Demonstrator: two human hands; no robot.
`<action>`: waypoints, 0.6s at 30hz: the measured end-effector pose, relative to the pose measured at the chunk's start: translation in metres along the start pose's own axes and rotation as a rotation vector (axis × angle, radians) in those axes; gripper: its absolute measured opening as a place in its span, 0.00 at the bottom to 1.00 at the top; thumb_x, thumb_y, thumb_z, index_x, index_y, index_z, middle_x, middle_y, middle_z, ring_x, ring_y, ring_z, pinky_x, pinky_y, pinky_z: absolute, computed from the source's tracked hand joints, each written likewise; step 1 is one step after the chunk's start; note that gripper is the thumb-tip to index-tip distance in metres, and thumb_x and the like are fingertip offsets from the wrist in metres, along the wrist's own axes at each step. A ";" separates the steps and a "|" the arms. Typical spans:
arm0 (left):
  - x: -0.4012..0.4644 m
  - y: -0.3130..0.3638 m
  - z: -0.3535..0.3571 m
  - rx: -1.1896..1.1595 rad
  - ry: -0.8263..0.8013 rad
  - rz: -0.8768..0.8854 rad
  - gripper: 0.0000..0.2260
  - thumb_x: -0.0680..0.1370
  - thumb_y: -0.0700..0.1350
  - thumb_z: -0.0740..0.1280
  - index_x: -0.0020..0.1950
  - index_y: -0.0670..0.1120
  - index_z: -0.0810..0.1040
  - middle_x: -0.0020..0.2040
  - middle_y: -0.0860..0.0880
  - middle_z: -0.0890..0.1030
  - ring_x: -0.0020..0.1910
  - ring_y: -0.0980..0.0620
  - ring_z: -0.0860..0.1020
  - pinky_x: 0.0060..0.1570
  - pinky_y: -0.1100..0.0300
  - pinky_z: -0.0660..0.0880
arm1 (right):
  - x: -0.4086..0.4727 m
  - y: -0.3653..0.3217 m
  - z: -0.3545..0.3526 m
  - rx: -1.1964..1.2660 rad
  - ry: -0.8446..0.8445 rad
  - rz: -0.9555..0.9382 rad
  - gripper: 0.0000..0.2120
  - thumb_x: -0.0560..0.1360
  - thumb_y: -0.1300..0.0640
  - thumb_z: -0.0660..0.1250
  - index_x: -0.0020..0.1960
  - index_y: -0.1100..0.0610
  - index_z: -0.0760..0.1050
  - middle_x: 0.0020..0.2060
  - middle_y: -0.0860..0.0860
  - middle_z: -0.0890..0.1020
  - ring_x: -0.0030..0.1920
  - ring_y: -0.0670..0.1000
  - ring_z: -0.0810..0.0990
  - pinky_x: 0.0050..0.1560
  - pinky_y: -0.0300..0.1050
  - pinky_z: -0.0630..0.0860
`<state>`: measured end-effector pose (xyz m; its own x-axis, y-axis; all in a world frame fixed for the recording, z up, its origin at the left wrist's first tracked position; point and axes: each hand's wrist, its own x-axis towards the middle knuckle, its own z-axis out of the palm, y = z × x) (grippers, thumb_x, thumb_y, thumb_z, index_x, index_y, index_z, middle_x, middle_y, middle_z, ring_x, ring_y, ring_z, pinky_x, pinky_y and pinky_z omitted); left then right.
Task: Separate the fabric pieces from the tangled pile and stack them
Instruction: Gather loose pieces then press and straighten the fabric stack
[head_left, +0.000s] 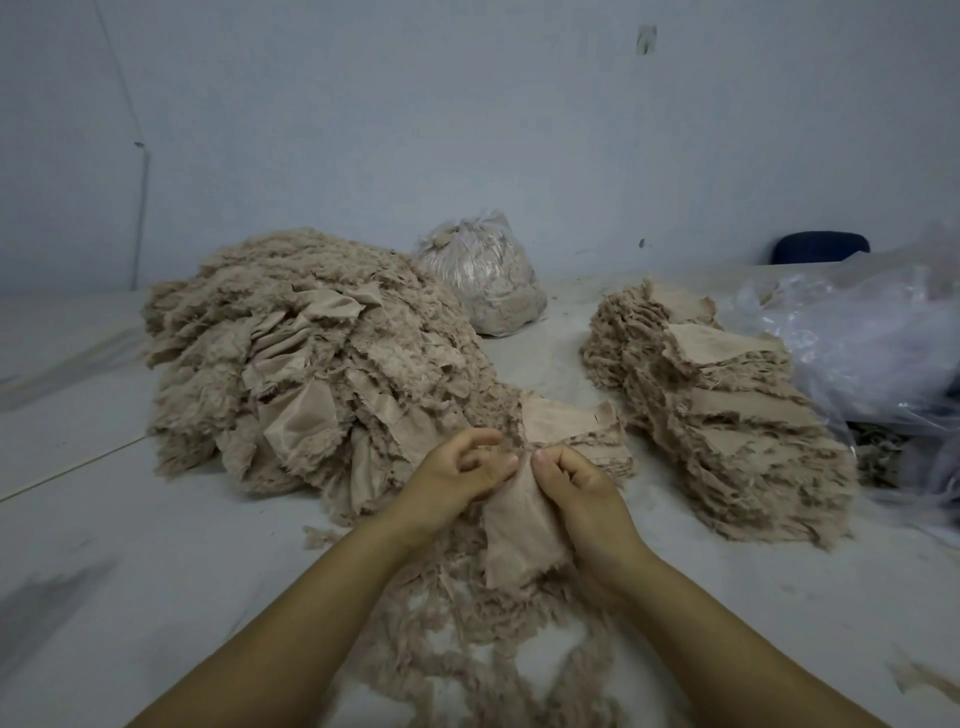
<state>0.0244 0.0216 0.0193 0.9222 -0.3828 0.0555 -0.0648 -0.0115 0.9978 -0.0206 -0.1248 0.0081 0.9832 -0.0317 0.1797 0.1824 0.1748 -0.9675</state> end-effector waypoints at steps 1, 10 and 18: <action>0.002 -0.001 0.003 -0.024 -0.002 -0.010 0.21 0.68 0.52 0.70 0.59 0.47 0.76 0.50 0.50 0.79 0.45 0.58 0.80 0.41 0.67 0.75 | 0.000 -0.001 -0.002 0.068 -0.032 0.033 0.13 0.77 0.55 0.64 0.34 0.52 0.77 0.34 0.54 0.75 0.37 0.53 0.71 0.41 0.47 0.69; 0.011 0.001 0.018 0.170 -0.005 0.149 0.05 0.78 0.38 0.65 0.44 0.43 0.79 0.38 0.50 0.80 0.38 0.57 0.77 0.39 0.66 0.74 | 0.009 -0.008 -0.011 -0.008 -0.087 0.189 0.20 0.71 0.43 0.68 0.44 0.61 0.82 0.41 0.57 0.84 0.41 0.52 0.83 0.40 0.42 0.79; 0.015 -0.007 -0.002 -0.089 0.396 0.007 0.07 0.80 0.47 0.63 0.45 0.46 0.76 0.23 0.57 0.72 0.21 0.59 0.66 0.19 0.68 0.61 | 0.011 -0.005 -0.007 -0.044 0.172 0.073 0.09 0.79 0.58 0.64 0.41 0.61 0.76 0.34 0.54 0.79 0.37 0.53 0.76 0.39 0.45 0.73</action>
<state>0.0391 0.0181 0.0136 0.9985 0.0030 0.0546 -0.0546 0.0769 0.9955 -0.0111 -0.1324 0.0134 0.9789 -0.1885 0.0793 0.1067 0.1399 -0.9844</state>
